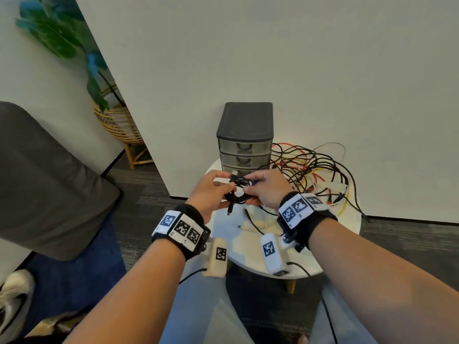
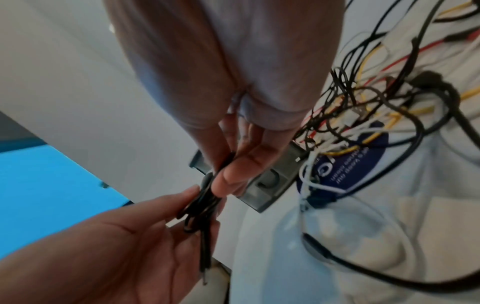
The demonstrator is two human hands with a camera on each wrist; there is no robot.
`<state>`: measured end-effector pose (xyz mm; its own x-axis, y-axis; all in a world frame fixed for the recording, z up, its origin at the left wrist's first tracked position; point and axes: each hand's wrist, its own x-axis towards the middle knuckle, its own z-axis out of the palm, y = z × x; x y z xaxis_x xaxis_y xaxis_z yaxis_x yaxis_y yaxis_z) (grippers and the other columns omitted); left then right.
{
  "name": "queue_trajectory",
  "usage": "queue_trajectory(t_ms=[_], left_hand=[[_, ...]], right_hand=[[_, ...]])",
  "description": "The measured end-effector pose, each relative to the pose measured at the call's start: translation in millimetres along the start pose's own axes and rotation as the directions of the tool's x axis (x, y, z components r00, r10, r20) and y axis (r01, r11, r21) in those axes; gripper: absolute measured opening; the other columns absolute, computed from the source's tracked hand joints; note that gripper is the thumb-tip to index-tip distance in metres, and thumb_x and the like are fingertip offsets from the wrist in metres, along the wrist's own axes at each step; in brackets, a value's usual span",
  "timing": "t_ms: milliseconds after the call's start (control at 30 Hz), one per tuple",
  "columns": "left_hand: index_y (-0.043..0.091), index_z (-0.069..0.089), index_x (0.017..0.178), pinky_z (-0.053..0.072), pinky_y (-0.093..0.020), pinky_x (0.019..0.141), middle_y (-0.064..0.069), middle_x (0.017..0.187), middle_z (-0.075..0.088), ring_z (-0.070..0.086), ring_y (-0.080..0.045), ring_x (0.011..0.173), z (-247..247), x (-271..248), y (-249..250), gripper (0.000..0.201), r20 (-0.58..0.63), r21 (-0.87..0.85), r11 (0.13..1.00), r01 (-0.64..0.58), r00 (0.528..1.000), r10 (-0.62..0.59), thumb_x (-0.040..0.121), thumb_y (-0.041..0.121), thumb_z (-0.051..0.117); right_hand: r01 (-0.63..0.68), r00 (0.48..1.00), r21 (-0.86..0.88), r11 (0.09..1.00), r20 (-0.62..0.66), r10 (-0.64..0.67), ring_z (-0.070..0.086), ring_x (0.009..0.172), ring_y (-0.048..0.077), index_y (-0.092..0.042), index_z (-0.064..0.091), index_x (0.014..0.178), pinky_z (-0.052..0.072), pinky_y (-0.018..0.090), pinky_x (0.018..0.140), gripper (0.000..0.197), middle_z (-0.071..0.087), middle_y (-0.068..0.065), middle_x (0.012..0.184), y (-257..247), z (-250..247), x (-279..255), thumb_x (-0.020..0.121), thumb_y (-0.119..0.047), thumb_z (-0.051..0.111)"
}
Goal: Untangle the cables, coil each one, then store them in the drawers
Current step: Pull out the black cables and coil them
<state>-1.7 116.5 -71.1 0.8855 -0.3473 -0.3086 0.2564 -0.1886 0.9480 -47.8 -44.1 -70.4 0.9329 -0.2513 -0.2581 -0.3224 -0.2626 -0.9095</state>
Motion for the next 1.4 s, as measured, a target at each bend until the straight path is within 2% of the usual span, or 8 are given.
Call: queue_trajectory(t_ms=[133, 267, 533, 867, 1100, 1233, 1300, 1400], left_hand=[[0.008, 0.062, 0.115, 0.063, -0.035, 0.072, -0.022, 0.110, 0.069, 0.073, -0.028, 0.091, -3, 26, -14, 0.018, -0.075, 0.119, 0.991, 0.057, 0.996, -0.049, 0.097, 0.006, 0.066], [0.011, 0.068, 0.106, 0.064, -0.042, 0.077, -0.013, 0.106, 0.070, 0.071, -0.028, 0.093, -11, 43, -26, 0.011, -0.105, 0.393, 0.917, 0.075, 0.994, -0.036, 0.095, 0.009, 0.067], [0.025, 0.070, 0.094, 0.062, -0.039, 0.078, -0.005, 0.098, 0.070, 0.068, -0.021, 0.084, -22, 55, -32, 0.008, -0.089, 0.675, 0.737, 0.029, 0.995, 0.042, 0.095, 0.018, 0.067], [0.029, 0.068, 0.097, 0.061, -0.036, 0.081, -0.003, 0.109, 0.066, 0.066, -0.020, 0.090, -20, 58, -27, 0.009, -0.043, 0.741, 0.671, -0.007, 0.997, 0.058, 0.095, 0.021, 0.065], [0.028, 0.064, 0.108, 0.060, -0.039, 0.085, -0.003, 0.111, 0.065, 0.066, -0.021, 0.091, -21, 55, -23, 0.013, -0.058, 0.729, 0.685, 0.009, 0.997, 0.049, 0.095, 0.028, 0.066], [0.026, 0.063, 0.113, 0.059, -0.038, 0.086, 0.001, 0.103, 0.066, 0.065, -0.017, 0.089, -20, 54, -12, 0.017, -0.046, 0.726, 0.687, -0.040, 0.993, 0.107, 0.096, 0.026, 0.064], [0.024, 0.065, 0.111, 0.057, -0.036, 0.086, 0.002, 0.103, 0.066, 0.064, -0.017, 0.092, -16, 52, -1, 0.015, -0.025, 0.727, 0.680, -0.093, 0.986, 0.162, 0.097, 0.024, 0.062], [0.025, 0.067, 0.104, 0.053, -0.027, 0.079, 0.004, 0.103, 0.066, 0.063, -0.013, 0.090, -5, 51, 17, 0.010, 0.032, 0.717, 0.672, -0.187, 0.971, 0.236, 0.097, 0.022, 0.059]], right_hand=[[-0.074, 0.996, -0.100, 0.992, -0.060, 0.068, 0.071, 0.060, 0.019, -0.010, 0.069, 0.121, 0.061, 0.027, 0.060, 0.031, 0.070, 0.010, 0.085, 9, 21, 21, 0.090, -0.004, 0.072], [-0.059, 0.998, -0.412, 0.909, -0.020, 0.056, 0.074, 0.090, 0.029, -0.007, 0.077, 0.105, 0.062, 0.039, 0.081, 0.018, 0.075, 0.013, 0.101, 18, 37, 33, 0.089, -0.014, 0.073], [0.017, 1.000, -0.563, 0.826, 0.022, -0.006, 0.066, 0.108, 0.029, -0.012, 0.077, 0.113, 0.055, 0.035, 0.095, 0.024, 0.073, 0.013, 0.113, 18, 43, 40, 0.092, -0.010, 0.065], [0.036, 0.999, -0.546, 0.837, 0.005, -0.040, 0.067, 0.105, 0.024, -0.013, 0.077, 0.108, 0.055, 0.032, 0.094, 0.019, 0.072, 0.010, 0.113, 20, 39, 42, 0.091, -0.010, 0.070], [0.157, 0.988, -0.608, 0.778, 0.088, -0.131, 0.066, 0.101, 0.024, -0.015, 0.077, 0.106, 0.056, 0.034, 0.090, 0.019, 0.072, 0.008, 0.111, 11, 32, 30, 0.093, -0.010, 0.062], [0.329, 0.944, -0.541, 0.774, 0.193, -0.267, 0.062, 0.076, 0.006, -0.015, 0.075, 0.102, 0.050, 0.023, 0.077, 0.017, 0.071, -0.002, 0.097, -9, -5, 12, 0.098, -0.016, 0.059], [0.367, 0.926, -0.529, 0.765, 0.133, -0.352, 0.059, 0.076, 0.000, -0.018, 0.075, 0.096, 0.043, 0.016, 0.070, 0.016, 0.069, -0.007, 0.090, -15, -36, 6, 0.099, -0.018, 0.059], [0.279, 0.883, -0.563, 0.778, -0.167, -0.438, 0.062, 0.083, 0.012, -0.019, 0.074, 0.092, 0.047, 0.027, 0.074, 0.015, 0.069, -0.005, 0.089, -10, -93, 12, 0.096, -0.019, 0.059]])
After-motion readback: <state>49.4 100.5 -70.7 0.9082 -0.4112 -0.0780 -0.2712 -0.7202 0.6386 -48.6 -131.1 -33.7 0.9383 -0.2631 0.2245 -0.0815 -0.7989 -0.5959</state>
